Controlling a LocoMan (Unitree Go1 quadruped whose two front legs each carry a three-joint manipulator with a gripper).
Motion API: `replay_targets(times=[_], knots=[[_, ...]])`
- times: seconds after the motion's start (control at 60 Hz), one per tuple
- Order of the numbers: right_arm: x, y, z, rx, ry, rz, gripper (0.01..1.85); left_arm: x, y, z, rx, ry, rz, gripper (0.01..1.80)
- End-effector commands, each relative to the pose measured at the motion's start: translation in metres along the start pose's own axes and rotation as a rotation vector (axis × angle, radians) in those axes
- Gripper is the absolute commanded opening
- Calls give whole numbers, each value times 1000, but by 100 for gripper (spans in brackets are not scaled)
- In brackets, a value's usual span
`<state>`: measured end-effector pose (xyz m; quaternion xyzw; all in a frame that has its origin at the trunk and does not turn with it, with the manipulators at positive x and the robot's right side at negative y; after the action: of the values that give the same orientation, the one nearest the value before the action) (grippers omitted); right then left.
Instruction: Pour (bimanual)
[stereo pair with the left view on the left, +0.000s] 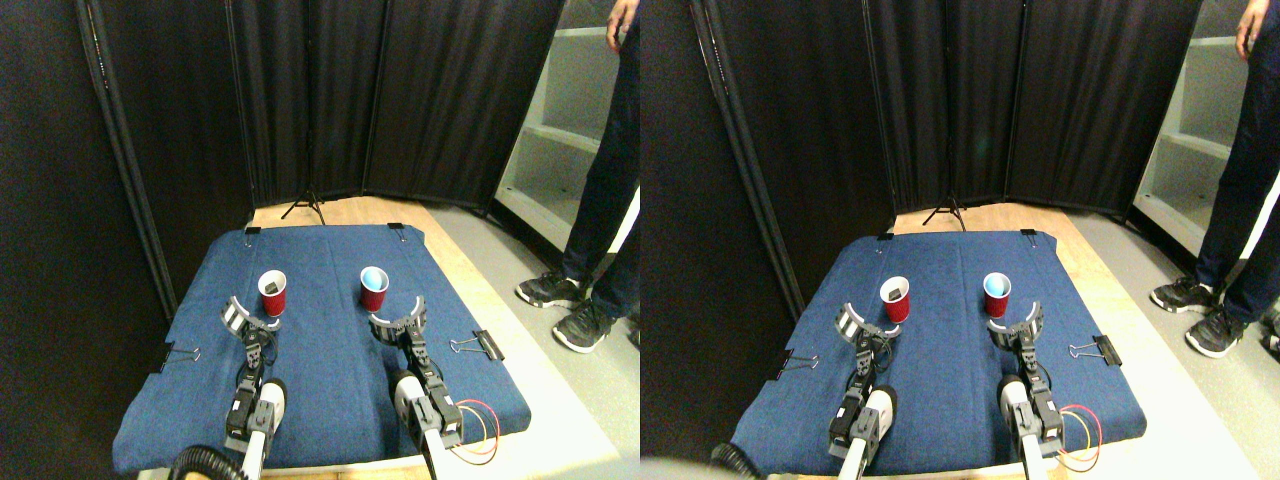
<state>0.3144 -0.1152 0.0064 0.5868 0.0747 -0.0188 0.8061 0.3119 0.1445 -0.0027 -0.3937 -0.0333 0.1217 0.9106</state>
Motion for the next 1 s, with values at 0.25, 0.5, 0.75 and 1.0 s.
replay_targets(times=[0.25,0.5,0.75,1.0], knots=[[17,4,-10,36,12,-18,93,3,-10,1,-154,-5,34,132],[29,2,-15,53,22,-59,100,14,-7,-8,-248,25,78,129],[30,5,-18,97,40,-58,101,25,-13,-16,-285,45,92,123],[36,2,-18,164,17,-79,104,35,-14,-21,-291,68,112,121]])
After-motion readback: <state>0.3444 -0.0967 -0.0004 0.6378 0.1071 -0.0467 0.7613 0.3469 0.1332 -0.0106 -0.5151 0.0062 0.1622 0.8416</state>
